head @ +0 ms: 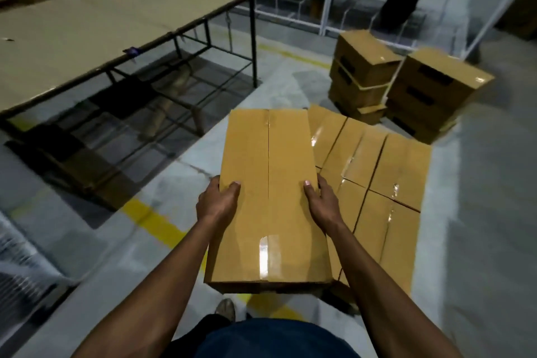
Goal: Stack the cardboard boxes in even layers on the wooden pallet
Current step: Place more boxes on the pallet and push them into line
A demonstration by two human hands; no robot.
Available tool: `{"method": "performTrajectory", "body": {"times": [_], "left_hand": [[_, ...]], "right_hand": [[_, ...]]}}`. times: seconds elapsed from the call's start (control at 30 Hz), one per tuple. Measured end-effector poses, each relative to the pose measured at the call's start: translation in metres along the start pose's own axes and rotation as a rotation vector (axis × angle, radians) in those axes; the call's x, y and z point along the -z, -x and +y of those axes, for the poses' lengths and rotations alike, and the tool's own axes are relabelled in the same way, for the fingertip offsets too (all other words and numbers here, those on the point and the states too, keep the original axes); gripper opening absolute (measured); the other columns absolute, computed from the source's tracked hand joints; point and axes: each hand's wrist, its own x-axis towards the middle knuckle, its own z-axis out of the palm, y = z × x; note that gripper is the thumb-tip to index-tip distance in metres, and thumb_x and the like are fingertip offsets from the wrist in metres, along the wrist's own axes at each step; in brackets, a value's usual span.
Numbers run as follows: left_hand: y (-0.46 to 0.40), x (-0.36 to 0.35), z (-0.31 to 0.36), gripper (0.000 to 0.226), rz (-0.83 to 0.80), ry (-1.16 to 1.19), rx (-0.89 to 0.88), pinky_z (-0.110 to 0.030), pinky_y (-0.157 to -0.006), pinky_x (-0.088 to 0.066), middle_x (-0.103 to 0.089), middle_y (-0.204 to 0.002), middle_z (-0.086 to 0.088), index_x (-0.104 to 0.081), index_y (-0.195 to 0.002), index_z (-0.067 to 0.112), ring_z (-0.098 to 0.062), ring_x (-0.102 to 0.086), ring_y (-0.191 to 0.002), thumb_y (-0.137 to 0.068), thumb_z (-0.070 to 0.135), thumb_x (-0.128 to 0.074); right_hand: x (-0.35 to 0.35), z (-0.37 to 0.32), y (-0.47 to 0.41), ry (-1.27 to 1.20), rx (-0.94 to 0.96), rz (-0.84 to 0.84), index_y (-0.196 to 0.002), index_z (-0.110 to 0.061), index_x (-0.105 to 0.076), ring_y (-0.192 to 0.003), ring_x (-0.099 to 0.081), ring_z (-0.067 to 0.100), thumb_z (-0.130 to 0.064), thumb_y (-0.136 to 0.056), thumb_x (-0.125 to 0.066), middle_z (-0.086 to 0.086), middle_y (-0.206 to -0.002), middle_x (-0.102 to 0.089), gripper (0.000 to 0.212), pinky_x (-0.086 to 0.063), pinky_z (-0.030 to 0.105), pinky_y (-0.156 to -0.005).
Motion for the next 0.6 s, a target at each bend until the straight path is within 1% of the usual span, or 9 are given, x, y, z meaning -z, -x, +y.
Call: {"method": "performTrajectory", "body": {"times": [0.07, 0.13, 0.17, 0.2, 0.33, 0.5, 0.6], "left_hand": [[-0.029, 0.002, 0.005, 0.055, -0.054, -0.02, -0.026, -0.046, -0.1, -0.044, -0.067, -0.132, -0.004, -0.056, -0.136, 0.032, -0.037, -0.058, -0.123, -0.093, 0.066, -0.055], [-0.057, 0.004, 0.007, 0.058, -0.106, -0.043, -0.056, -0.047, -0.102, -0.047, -0.066, -0.134, -0.005, -0.055, -0.137, 0.032, -0.038, -0.058, -0.123, -0.092, 0.069, -0.053], [-0.066, 0.004, 0.006, 0.058, -0.118, -0.053, -0.073, -0.048, -0.103, -0.047, -0.066, -0.134, -0.004, -0.055, -0.137, 0.032, -0.038, -0.059, -0.123, -0.092, 0.068, -0.053], [-0.079, 0.005, 0.008, 0.057, -0.14, -0.063, -0.094, -0.049, -0.104, -0.047, -0.066, -0.135, -0.003, -0.054, -0.138, 0.033, -0.038, -0.059, -0.123, -0.093, 0.067, -0.052], [-0.122, 0.007, 0.01, 0.052, -0.229, -0.111, -0.138, -0.049, -0.105, -0.047, -0.065, -0.138, -0.003, -0.052, -0.142, 0.033, -0.037, -0.06, -0.123, -0.099, 0.061, -0.051], [-0.158, -0.003, 0.008, 0.047, -0.302, -0.164, -0.158, -0.051, -0.107, -0.043, -0.063, -0.14, -0.004, -0.051, -0.144, 0.033, -0.038, -0.058, -0.126, -0.103, 0.055, -0.049], [-0.174, -0.013, 0.008, 0.044, -0.314, -0.2, -0.161, -0.049, -0.106, -0.043, -0.063, -0.14, -0.007, -0.051, -0.144, 0.032, -0.039, -0.057, -0.125, -0.104, 0.049, -0.046]], "right_hand": [[-0.009, -0.004, -0.009, -0.007, -0.028, 0.055, -0.156, -0.037, -0.037, -0.135, -0.048, 0.027, -0.071, -0.095, -0.046, 0.001, -0.151, -0.049, 0.07, -0.042, 0.048, -0.112], [-0.018, -0.005, -0.016, -0.032, -0.065, 0.096, -0.155, -0.039, -0.037, -0.134, -0.05, 0.025, -0.08, -0.088, -0.044, -0.001, -0.15, -0.05, 0.079, -0.043, 0.052, -0.112], [-0.022, -0.005, -0.017, -0.041, -0.075, 0.108, -0.155, -0.038, -0.036, -0.135, -0.05, 0.024, -0.081, -0.087, -0.044, -0.002, -0.15, -0.05, 0.081, -0.044, 0.053, -0.112], [-0.028, -0.007, -0.02, -0.052, -0.092, 0.134, -0.156, -0.038, -0.035, -0.135, -0.049, 0.024, -0.08, -0.088, -0.044, -0.001, -0.151, -0.049, 0.081, -0.043, 0.054, -0.113], [-0.048, -0.016, -0.027, -0.091, -0.157, 0.201, -0.159, -0.032, -0.033, -0.141, -0.044, 0.026, -0.062, -0.1, -0.049, 0.003, -0.155, -0.044, 0.069, -0.039, 0.051, -0.116], [-0.068, -0.009, -0.032, -0.087, -0.191, 0.246, -0.159, -0.031, -0.034, -0.14, -0.045, 0.024, -0.061, -0.101, -0.048, 0.002, -0.154, -0.047, 0.066, -0.04, 0.049, -0.115], [-0.071, -0.003, -0.041, -0.078, -0.225, 0.224, -0.16, -0.029, -0.032, -0.14, -0.044, 0.025, -0.056, -0.103, -0.047, 0.005, -0.154, -0.046, 0.065, -0.039, 0.048, -0.117]]}}
